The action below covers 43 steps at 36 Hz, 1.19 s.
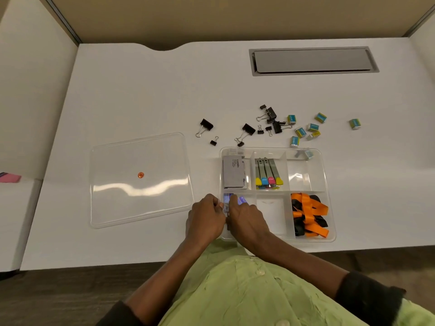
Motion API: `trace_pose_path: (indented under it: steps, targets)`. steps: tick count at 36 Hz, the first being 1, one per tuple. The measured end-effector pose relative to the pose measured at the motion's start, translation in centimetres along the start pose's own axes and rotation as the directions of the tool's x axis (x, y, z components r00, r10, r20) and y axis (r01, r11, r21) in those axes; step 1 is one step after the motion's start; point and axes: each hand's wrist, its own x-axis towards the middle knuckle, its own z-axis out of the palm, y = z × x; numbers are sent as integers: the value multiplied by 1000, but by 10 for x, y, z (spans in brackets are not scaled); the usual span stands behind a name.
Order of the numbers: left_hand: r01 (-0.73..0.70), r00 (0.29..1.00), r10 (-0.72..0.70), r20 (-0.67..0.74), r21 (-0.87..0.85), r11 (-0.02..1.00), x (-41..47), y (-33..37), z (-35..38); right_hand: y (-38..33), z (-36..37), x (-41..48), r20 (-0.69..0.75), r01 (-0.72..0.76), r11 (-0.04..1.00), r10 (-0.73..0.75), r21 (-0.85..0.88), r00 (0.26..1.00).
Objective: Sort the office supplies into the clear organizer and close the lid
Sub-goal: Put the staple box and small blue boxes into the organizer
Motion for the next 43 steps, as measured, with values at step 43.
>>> trace_pose_path:
  steps: [43]
  targets:
    - [20, 1000, -20, -4, -24, 1000, 9, -3, -4, 12, -13, -6, -86, 32, 999, -36, -44, 996]
